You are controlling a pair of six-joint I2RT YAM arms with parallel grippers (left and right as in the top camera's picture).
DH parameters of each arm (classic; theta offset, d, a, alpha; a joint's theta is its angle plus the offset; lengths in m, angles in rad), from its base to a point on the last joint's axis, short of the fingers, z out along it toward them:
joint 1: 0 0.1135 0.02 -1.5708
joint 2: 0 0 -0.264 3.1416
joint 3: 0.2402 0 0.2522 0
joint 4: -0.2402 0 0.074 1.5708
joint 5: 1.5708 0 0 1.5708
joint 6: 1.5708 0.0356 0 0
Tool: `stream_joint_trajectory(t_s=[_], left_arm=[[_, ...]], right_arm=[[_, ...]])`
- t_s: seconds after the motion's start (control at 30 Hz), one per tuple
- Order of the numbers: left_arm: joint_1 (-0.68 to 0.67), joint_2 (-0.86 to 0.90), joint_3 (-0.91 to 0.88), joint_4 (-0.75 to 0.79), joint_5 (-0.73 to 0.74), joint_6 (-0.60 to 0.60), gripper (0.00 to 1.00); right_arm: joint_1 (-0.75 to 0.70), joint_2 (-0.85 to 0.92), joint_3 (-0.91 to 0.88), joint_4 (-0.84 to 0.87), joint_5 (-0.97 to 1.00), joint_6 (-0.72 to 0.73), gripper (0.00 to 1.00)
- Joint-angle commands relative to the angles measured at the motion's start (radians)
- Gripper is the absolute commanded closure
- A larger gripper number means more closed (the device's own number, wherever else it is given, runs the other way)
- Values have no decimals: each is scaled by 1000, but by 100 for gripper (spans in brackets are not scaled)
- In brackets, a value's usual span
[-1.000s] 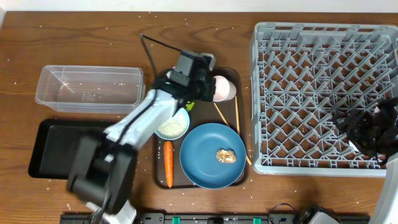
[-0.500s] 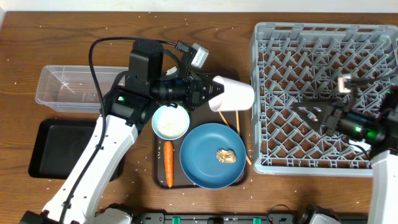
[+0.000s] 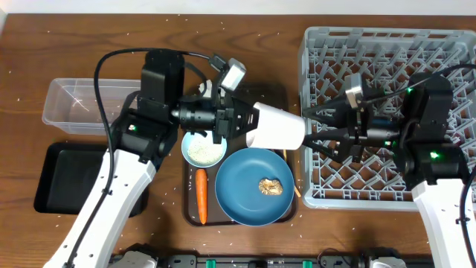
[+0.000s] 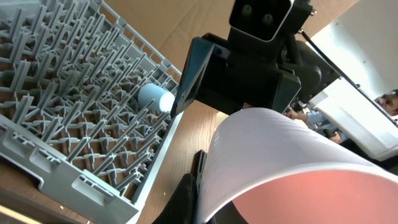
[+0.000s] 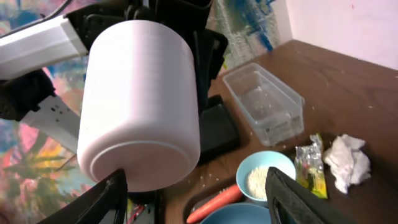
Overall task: Sort waste into correct bins and load items into the dishwasher rack
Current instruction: 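Lift the pink cup and hand it to the right gripper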
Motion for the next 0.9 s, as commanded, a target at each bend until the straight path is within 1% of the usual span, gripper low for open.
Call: stream_joint_trajectory(t_s=[0.0, 0.27, 0.43, 0.57, 0.7, 0.87], left_arm=[[-11, -9, 8, -2, 14, -3, 94], [-9, -18, 8, 29, 15, -3, 93], [19, -34, 8, 36, 15, -3, 94], [59, -39, 8, 35, 15, -11, 94], [58, -39, 8, 36, 10, -10, 94], [59, -39, 8, 40, -16, -10, 94]], right_arm=[[53, -10, 0, 37, -42, 73, 35], [124, -10, 0, 44, -51, 73, 35], [128, -10, 0, 68, -127, 72, 35], [128, -14, 0, 77, -158, 71, 30], [134, -14, 0, 110, -166, 76, 26], [163, -16, 1, 128, -164, 76, 24]])
